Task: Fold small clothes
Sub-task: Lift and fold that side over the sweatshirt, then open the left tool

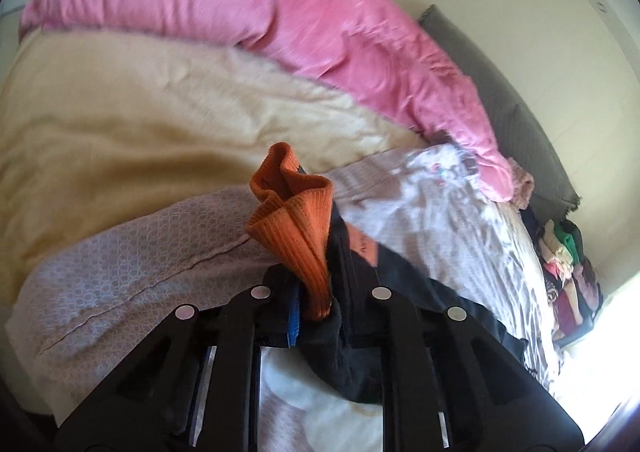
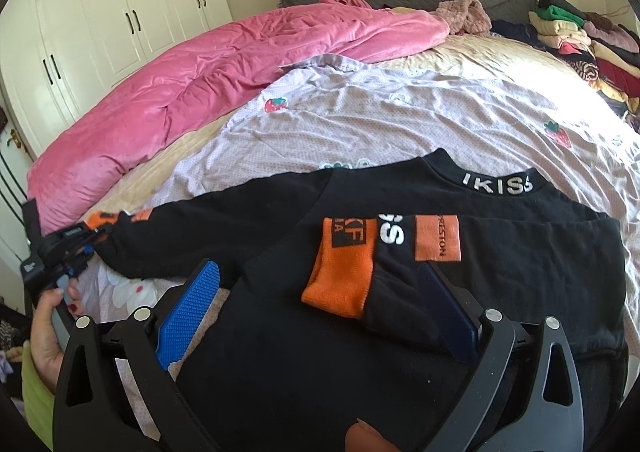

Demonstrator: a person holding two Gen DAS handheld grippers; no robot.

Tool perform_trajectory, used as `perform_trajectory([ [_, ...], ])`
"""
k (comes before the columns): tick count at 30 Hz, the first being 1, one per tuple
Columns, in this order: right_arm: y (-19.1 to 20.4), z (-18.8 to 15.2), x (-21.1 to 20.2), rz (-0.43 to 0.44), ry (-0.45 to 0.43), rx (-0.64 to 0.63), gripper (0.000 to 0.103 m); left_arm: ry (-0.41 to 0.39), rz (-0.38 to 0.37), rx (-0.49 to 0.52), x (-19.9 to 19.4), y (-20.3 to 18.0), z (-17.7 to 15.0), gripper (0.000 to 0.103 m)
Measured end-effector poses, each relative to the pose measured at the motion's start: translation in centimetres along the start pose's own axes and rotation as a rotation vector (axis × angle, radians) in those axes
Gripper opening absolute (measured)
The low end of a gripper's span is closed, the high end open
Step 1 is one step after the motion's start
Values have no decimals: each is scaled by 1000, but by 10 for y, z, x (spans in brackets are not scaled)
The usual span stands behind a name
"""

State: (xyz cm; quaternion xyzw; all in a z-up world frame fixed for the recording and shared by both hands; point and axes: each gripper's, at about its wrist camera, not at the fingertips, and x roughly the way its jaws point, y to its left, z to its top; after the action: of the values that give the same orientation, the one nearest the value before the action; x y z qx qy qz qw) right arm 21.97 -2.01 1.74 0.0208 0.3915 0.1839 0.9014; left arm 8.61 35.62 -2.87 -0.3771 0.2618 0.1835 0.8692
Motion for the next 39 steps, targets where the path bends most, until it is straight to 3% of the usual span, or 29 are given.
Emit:
perform_trajectory([
  [9,-31,-15,-20,-12,-11,73,99,-41,-144,220,-36,-82,-21,3],
  [21,-103,-36,-65,-71,-45,202,99,63,-355,444,-60,-181,-94,3],
  [39,-173,-59,-109,-141,-107,344,99,230,-461,667,-59,-247,-188,3],
])
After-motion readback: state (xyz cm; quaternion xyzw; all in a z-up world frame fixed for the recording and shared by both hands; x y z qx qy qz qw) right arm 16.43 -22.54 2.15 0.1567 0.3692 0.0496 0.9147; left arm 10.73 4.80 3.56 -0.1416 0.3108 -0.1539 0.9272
